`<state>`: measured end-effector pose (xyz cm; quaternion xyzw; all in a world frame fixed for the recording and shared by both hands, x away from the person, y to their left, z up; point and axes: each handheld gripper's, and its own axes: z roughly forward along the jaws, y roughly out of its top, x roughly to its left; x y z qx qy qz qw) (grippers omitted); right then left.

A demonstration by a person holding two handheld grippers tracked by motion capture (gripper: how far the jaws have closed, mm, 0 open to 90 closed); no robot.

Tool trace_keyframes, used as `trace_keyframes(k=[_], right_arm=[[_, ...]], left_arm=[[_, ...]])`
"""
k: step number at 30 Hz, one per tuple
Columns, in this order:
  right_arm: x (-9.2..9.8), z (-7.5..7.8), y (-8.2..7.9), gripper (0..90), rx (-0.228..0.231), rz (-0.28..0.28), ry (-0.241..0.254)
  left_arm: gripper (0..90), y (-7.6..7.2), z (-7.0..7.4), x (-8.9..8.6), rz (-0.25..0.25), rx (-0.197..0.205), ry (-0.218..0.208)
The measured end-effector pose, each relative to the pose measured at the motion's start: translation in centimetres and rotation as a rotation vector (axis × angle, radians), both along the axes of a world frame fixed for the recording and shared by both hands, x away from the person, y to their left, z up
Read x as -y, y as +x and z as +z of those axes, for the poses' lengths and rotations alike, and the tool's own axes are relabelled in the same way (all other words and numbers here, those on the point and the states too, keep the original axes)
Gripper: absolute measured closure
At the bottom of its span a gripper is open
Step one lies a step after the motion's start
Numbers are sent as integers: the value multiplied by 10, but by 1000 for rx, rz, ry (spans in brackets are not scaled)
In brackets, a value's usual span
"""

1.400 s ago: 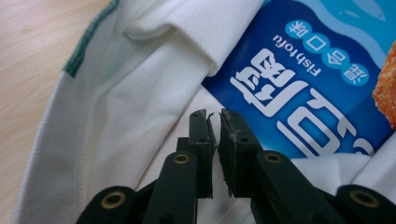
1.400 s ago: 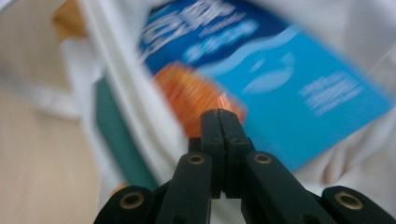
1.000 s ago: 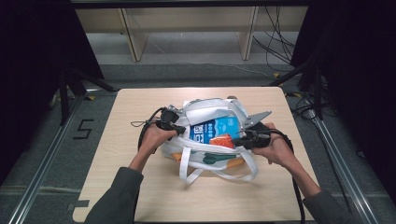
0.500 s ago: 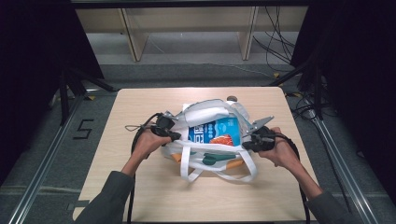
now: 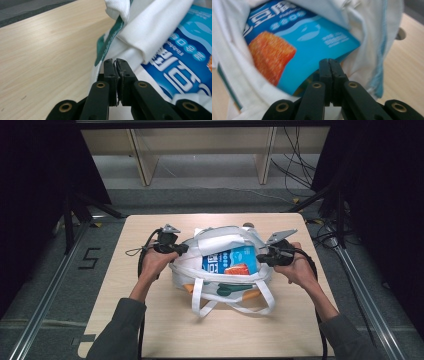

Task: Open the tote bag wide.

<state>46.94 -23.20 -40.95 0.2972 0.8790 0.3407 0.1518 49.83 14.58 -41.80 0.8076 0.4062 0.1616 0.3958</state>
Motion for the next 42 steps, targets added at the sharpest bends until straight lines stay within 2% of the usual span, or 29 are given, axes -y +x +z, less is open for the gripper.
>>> trace_keyframes(k=[1, 2, 3, 5, 6, 8, 10, 11, 13, 16, 17, 18, 19, 20, 21, 22, 23, 24, 25, 26, 27, 29, 31, 32, 34, 35, 38, 40, 42], right_arm=[[0, 0, 1, 900, -1, -44, 30], [4, 2, 6, 900, 6, -59, 31], [9, -1, 13, 900, 44, -94, 26], [17, -7, 25, 900, 39, -143, 6], [20, -15, 32, 900, 21, -170, 19], [22, -25, 40, 900, 1, -182, 6], [20, -32, 43, 900, -22, -184, -16], [20, -35, 45, 900, -35, -184, -34], [16, -42, 48, 900, -33, -200, -32], [12, -42, 47, 900, -42, -184, -94], [12, -38, 44, 900, -30, -186, -72], [13, -33, 42, 900, -26, -165, -74], [13, -28, 38, 900, -13, -165, -41], [13, -19, 32, 900, -14, -164, -19], [11, -14, 28, 900, 11, -160, 5], [11, -10, 26, 900, 34, -141, 3], [11, -3, 21, 900, 22, -119, 0], [9, 1, 16, 900, 37, -111, 20], [9, 4, 13, 900, 34, -89, 9], [7, 4, 10, 900, 76, -83, 30], [8, 8, 7, 900, 53, -62, 0], [6, 8, 0, 900, 49, -62, 14], [5, 6, -6, 900, 43, -55, 30], [5, 5, -9, 900, 59, -28, 31], [4, 2, -19, 900, 32, -10, 23], [3, -3, -24, 900, 37, 12, 23], [3, -16, -36, 900, -14, 31, -18], [4, -24, -42, 900, -28, 29, -36], [4, -23, -44, 900, -19, 43, -31]], left_arm=[[855, 1, -1, -1, 0, 16, -2], [855, 3, -3, -4, 3, 12, -15], [856, 4, -4, -6, 12, 2, -19], [865, 9, -11, -12, 41, -22, -22], [877, 11, -15, -14, 44, -35, -51], [885, 15, -22, -16, 57, -51, -92], [891, 18, -26, -17, 69, -71, -109], [892, 19, -28, -18, 65, -76, -95], [893, 21, -32, -17, 79, -82, -80], [892, 16, -26, -12, 91, -67, -48], [877, 14, -23, -11, 86, -63, -47], [859, 9, -18, -9, 76, -52, -53], [845, 4, -12, -6, 61, -31, -56], [836, 0, -7, -4, 32, -10, -36], [834, -4, -5, -1, 25, -11, -37], [831, -9, -3, 1, 9, -9, -38], [831, -14, -1, 2, -3, -7, -58], [832, -17, 0, 3, -11, -4, -68], [832, -20, 1, 4, -25, -2, -69], [832, -23, 1, 5, -32, -5, -71], [831, -26, 0, 6, -39, -10, -69], [825, -30, -3, 6, -54, -18, -52], [823, -38, -9, 6, -70, -38, -76], [826, -43, -12, 6, -79, -36, -73], [831, -51, -16, 3, -95, -34, -64], [835, -55, -19, 2, -101, -36, -62], [846, -65, -28, 1, -117, -40, -62], [852, -69, -30, 0, -124, -36, -60], [851, -70, -29, 1, -104, -37, -70]])
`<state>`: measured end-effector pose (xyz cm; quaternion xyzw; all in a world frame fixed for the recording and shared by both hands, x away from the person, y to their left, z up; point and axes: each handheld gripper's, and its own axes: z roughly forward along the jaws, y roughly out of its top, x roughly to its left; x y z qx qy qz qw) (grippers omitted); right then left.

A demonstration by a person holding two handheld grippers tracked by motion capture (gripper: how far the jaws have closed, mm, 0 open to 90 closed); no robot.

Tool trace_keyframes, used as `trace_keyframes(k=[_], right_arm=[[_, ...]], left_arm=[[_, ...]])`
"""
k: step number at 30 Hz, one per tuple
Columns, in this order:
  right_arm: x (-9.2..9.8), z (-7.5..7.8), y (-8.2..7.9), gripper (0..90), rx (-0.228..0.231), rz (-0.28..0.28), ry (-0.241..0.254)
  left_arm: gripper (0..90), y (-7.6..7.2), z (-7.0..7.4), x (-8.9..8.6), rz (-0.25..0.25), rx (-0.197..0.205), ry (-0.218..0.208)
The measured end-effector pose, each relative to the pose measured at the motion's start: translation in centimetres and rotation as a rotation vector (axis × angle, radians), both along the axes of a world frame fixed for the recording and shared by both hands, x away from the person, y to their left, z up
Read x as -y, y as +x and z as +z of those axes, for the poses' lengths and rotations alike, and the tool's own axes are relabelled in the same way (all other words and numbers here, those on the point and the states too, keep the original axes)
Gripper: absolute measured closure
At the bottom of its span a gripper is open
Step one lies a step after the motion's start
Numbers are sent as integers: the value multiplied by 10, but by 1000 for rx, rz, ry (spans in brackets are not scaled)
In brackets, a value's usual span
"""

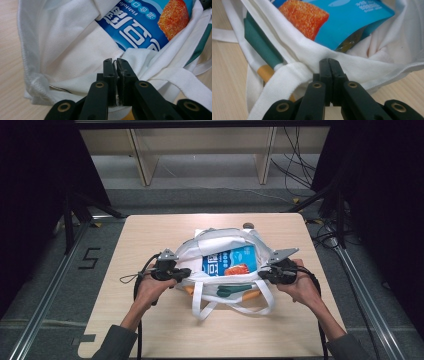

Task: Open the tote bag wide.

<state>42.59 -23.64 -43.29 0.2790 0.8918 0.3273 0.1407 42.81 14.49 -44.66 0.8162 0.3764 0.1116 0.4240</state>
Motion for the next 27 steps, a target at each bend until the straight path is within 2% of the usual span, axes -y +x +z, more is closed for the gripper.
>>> trace_keyframes(k=[1, 2, 4, 5, 6, 7, 8, 9, 10, 15, 16, 17, 20, 21, 23, 24, 25, 27], right_arm=[[1, 3, 0, 900, 12, -6, 10], [1, 6, 0, 900, 30, -34, 25], [3, 16, 1, 900, 42, -37, 42], [4, 20, 2, 900, 58, -16, 53], [4, 22, 1, 900, 62, -48, 78], [5, 27, 1, 900, 77, -32, 65], [6, 29, 0, 900, 80, -35, 68], [6, 31, 0, 900, 91, -24, 68], [5, 31, -1, 900, 92, -39, 84], [5, 32, -6, 885, 111, -42, 97], [5, 32, -7, 882, 104, -40, 99], [6, 31, -8, 880, 117, -43, 108], [8, 30, -10, 862, 110, -54, 116], [10, 30, -9, 859, 125, -55, 122], [13, 31, -10, 844, 105, -68, 136], [15, 31, -9, 842, 117, -68, 143], [17, 32, -10, 837, 100, -71, 142], [20, 31, -10, 826, 100, -78, 156]], left_arm=[[849, 1, 2, 0, -1, 16, 7], [846, 0, 4, 0, -2, 16, 5], [833, 0, 8, -2, 7, 23, -12], [823, -1, 9, -3, 9, 28, -25], [817, -2, 11, -4, 8, 27, -41], [815, -4, 12, -2, 23, 25, -76], [812, -6, 14, -3, 13, 31, -66], [809, -8, 15, -2, 19, 40, -74], [806, -10, 16, -2, 8, 41, -82], [779, -19, 18, -3, 5, 55, -116], [775, -20, 17, -3, -2, 53, -115], [767, -21, 18, -4, -4, 52, -109], [753, -27, 19, -4, 0, 50, -122], [747, -28, 18, -4, -3, 52, -122], [735, -31, 16, -1, 1, 57, -114], [730, -32, 16, -1, -3, 61, -116], [726, -33, 17, 0, -9, 56, -117], [719, -34, 18, 0, -11, 58, -122]])
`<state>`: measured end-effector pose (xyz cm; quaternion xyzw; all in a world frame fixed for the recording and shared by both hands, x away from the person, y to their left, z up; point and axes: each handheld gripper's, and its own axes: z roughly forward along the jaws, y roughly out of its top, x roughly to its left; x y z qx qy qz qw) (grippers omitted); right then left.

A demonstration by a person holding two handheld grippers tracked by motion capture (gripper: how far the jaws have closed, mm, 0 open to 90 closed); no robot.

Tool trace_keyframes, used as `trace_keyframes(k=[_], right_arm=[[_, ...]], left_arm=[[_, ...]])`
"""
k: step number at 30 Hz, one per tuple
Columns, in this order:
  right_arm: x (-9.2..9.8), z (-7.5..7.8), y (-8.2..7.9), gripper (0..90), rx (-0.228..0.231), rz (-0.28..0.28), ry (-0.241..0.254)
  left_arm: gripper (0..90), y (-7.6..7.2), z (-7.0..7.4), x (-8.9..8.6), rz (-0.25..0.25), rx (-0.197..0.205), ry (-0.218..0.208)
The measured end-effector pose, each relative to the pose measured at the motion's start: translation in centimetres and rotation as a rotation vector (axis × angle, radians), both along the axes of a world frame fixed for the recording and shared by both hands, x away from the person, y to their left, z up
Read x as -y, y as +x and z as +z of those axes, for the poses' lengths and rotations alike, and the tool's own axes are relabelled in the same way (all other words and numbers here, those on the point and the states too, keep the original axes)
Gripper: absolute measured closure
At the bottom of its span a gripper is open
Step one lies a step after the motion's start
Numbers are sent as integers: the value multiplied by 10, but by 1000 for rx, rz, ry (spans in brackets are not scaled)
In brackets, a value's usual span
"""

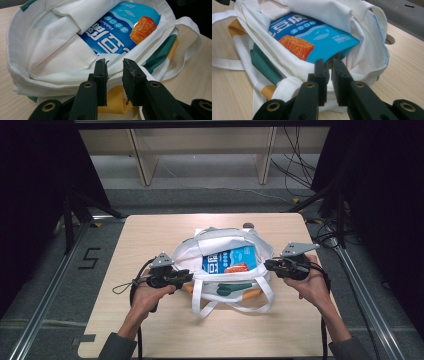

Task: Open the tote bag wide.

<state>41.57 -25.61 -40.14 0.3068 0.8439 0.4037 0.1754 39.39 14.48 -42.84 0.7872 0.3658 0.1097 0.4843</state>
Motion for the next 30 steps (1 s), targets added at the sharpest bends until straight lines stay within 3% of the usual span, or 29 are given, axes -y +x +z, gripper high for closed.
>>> trace_keyframes(k=[2, 8, 13, 15, 17, 18, 19, 21, 24, 26, 27, 28, 29, 30], right_arm=[[3, 1, -1, 813, 14, -14, 12], [9, 1, -8, 756, -10, -20, 18], [16, -2, -12, 699, -2, -48, 24], [17, -3, -14, 663, -14, -59, 35], [20, -3, -14, 623, 10, -52, 22], [19, -3, -17, 604, -6, -74, 37], [21, -3, -16, 592, 19, -63, 29], [21, -2, -21, 548, -7, -84, 41], [23, -5, -24, 471, 9, -90, 46], [25, -7, -26, 448, 9, -89, 43], [25, -8, -28, 435, -16, -93, 39], [27, -9, -27, 426, 10, -85, 38], [25, -11, -30, 415, -19, -111, 53], [27, -11, -30, 405, -12, -99, 47]], left_arm=[[712, -1, 2, -1, -11, 3, -3], [682, -6, 5, -7, 3, 19, -11], [634, -11, 7, -13, -2, 13, -24], [605, -12, 6, -14, 1, 12, -20], [567, -14, 4, -13, 7, 6, -7], [552, -16, 3, -12, 16, 9, -8], [537, -16, 2, -12, 8, 7, -7], [493, -18, 1, -12, 1, 24, 1], [424, -19, 1, -15, 24, 41, 3], [405, -20, 1, -17, 24, 41, -1], [391, -21, 1, -17, 23, 38, 3], [374, -21, 0, -16, 20, 28, -2], [359, -23, -1, -16, 24, 20, 5], [346, -23, -2, -15, 15, 24, -4]])
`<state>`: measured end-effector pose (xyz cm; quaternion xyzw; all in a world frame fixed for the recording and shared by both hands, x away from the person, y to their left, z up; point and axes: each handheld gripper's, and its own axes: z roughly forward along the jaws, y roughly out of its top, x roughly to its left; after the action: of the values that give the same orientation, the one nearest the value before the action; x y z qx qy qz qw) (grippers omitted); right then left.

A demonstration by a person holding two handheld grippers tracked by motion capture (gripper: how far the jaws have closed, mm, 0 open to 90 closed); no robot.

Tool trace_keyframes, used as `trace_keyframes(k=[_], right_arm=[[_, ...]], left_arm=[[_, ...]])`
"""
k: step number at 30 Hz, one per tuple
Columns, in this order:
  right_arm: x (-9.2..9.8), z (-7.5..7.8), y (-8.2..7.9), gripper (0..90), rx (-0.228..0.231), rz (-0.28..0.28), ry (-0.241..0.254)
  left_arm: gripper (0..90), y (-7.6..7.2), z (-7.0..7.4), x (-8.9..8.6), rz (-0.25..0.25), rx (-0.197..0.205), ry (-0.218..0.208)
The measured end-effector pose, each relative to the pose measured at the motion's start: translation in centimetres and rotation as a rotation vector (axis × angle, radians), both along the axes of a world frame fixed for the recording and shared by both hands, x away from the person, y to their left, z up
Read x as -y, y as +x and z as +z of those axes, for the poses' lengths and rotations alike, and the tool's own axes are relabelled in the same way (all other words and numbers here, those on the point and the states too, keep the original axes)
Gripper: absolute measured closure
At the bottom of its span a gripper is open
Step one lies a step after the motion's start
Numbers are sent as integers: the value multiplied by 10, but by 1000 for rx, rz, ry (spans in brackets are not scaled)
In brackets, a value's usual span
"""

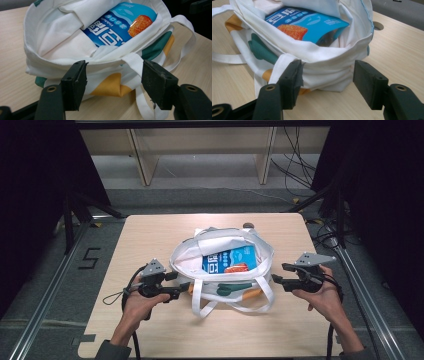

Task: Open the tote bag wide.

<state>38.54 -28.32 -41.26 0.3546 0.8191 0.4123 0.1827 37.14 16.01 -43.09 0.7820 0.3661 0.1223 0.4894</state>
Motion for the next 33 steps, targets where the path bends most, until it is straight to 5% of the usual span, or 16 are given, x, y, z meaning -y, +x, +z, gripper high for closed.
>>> trace_keyframes(k=[3, 6, 7, 9, 11, 13, 19, 21, 22, 33], right_arm=[[2, -2, -2, 385, 13, 0, -3], [1, -3, -7, 366, -22, -14, 7], [1, -4, -7, 350, 7, -10, -3], [0, -5, -12, 341, -32, -18, 1], [1, -7, -11, 326, 3, -7, -4], [0, -7, -16, 314, -27, -23, 4], [2, -9, -25, 286, -33, -22, 4], [2, -11, -25, 284, 4, -16, -3], [1, -11, -29, 283, -38, -29, 11], [1, -24, -42, 266, -26, -5, 13]], left_arm=[[324, -3, -3, 1, 0, -3, 13], [307, -6, -5, 4, 17, -8, 19], [302, -7, -6, 5, 12, -6, 22], [298, -11, -7, 6, -2, -1, 25], [291, -14, -8, 7, -1, -3, 20], [290, -17, -10, 8, -1, 6, 21], [281, -29, -14, 14, -12, 7, 22], [275, -31, -14, 15, -14, 9, 28], [273, -32, -14, 16, -17, 8, 27], [269, -44, -24, 18, -31, 13, 36]])
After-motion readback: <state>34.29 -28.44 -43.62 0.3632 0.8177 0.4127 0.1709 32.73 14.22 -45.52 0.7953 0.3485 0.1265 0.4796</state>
